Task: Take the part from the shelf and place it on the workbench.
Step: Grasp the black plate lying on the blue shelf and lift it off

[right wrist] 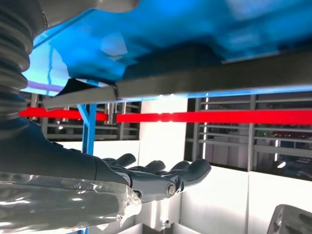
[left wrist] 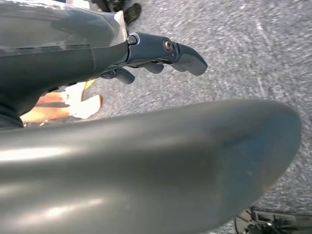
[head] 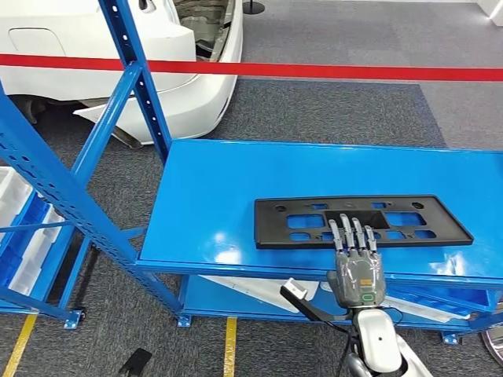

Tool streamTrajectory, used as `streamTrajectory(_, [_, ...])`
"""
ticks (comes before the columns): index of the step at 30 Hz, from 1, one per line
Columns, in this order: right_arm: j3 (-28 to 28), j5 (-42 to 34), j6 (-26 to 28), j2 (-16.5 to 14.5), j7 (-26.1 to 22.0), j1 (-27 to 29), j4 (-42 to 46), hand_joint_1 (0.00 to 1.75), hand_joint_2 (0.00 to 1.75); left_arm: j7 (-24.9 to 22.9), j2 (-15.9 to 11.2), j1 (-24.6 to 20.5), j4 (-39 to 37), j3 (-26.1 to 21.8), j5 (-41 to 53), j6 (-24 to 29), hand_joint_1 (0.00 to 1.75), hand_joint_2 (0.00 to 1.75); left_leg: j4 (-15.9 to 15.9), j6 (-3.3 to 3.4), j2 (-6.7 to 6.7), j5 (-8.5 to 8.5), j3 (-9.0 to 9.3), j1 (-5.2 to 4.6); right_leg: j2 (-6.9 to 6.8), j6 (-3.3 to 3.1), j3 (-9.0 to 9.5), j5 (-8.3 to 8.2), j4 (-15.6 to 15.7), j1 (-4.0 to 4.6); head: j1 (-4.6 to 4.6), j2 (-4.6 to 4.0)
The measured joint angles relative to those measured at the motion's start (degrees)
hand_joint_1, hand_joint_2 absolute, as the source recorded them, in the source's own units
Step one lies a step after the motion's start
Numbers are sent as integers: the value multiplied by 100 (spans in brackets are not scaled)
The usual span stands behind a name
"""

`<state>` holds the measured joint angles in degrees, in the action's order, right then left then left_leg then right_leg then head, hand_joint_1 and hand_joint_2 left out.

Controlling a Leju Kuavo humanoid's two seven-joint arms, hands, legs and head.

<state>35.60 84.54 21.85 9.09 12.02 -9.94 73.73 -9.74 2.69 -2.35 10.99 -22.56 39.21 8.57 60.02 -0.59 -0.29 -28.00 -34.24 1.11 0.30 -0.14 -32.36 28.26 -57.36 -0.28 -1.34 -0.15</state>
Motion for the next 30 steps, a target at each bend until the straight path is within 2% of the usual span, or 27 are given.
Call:
streamTrajectory(2, [-23, 2, -6, -3, -1, 9, 5, 3, 175, 1, 0, -3, 0, -1, 21, 1, 0, 0, -129, 50, 0, -5, 56, -25, 0, 58, -16, 6, -15, 14, 4, 1])
streamTrajectory(3, [-33, 2, -15, -4, -3, 14, 10, 26, 175, 2, 2, -1, 0, -1, 32, 2, 0, 0, -132, 84, 1, -1, 50, -24, 1, 87, -19, 8, -11, 7, 4, 1])
streamTrajectory(5, [-56, -4, -43, -6, -13, 20, 30, 113, 175, 6, 6, 1, 0, -4, 41, 4, 0, 0, -152, 151, 3, 17, 53, -9, -2, 149, -61, 119, -131, -7, 10, -1])
streamTrajectory(6, [-69, -9, -61, -5, -23, 23, 40, 154, 175, 12, 8, -4, 0, -5, 44, 6, 0, 0, -162, 179, 5, 25, 55, 4, -4, 177, -148, 258, -339, -15, 15, -1])
streamTrajectory(7, [-79, -15, -75, -5, -37, 28, 46, 175, 175, 18, 9, -8, 0, -7, 46, 7, 0, 0, -163, 197, 6, 25, 56, 6, -7, 201, -292, 441, -671, -23, 21, -1])
streamTrajectory(9, [-85, -31, -106, -4, -69, 49, 47, 175, 175, 29, 12, -6, 0, -7, 48, 7, 0, 0, -161, 214, 7, 22, 55, 4, -8, 236, -649, 748, -1439, -33, 22, -1])
streamTrajectory(10, [-87, -39, -119, -4, -80, 64, 47, 175, 175, 37, 13, -3, 0, -7, 49, 5, 0, 0, -160, 216, 6, 20, 56, 3, -8, 243, -753, 776, -1643, -34, 22, -1])
streamTrajectory(11, [-91, -48, -132, -4, -87, 76, 48, 175, 175, 49, 13, -1, 0, -7, 49, 5, 0, 0, -160, 215, 3, 19, 60, 3, -8, 241, -752, 688, -1619, -34, 22, -1])
streamTrajectory(12, [-98, -55, -144, -4, -93, 82, 49, 175, 175, 62, 13, -2, 0, -8, 50, 4, 0, 0, -159, 212, -1, 16, 68, 3, -8, 228, -642, 509, -1363, -33, 22, -1])
streamTrajectory(14, [-121, -71, -164, -5, -109, 82, 60, 175, 175, 90, 15, -6, 0, -9, 53, 1, 0, 0, -159, 193, -11, 4, 83, -6, -7, 180, -274, 113, -561, -18, 21, -1])
streamTrajectory(15, [-133, -78, -174, -6, -117, 79, 67, 175, 175, 98, 16, -8, 0, -11, 55, -1, 0, 0, -156, 175, -14, 0, 80, -12, -6, 150, -140, 6, -253, -5, 20, -1])
streamTrajectory(16, [-143, -85, -183, -7, -123, 80, 74, 175, 175, 102, 17, -7, 0, -13, 56, -2, 0, 0, -154, 154, -15, -1, 73, -17, -4, 127, -70, -33, -82, 10, 16, 0])
streamTrajectory(19, [-166, -95, -194, -7, -138, 92, 84, 175, 175, 103, 16, -3, 0, -21, 57, -6, 0, 0, -153, 68, -12, -10, 55, -4, -4, 52, -71, -29, -17, 21, 11, -1])
streamTrajectory(20, [-172, -101, -195, -8, -149, 92, 87, 175, 175, 105, 15, -5, 0, -27, 57, -8, 0, 0, -96, 40, -10, -65, 30, -3, -8, 15, -65, -41, 5, 9, 10, -1])
streamTrajectory(22, [-174, -123, -202, -14, -177, 85, 91, 175, 175, 115, 14, -11, 0, -48, 63, -10, 0, 0, 294, 9, -5, -329, -139, -3, -21, -44, -49, -67, 50, -19, 5, 0])
streamTrajectory(24, [-175, -144, -210, -18, -195, 84, 91, 175, 175, 126, 14, -11, 0, -63, 71, -11, 0, 0, 663, 2, -4, -541, -302, -3, -23, -62, -48, -69, 53, -19, 1, 1])
streamTrajectory(30, [-175, -153, -213, -21, -198, 88, 91, 175, 175, 130, 13, -11, 0, -68, 74, -11, 0, 0, 801, 0, -4, -604, -364, -2, -24, -63, -48, -69, 53, -18, 3, 0])
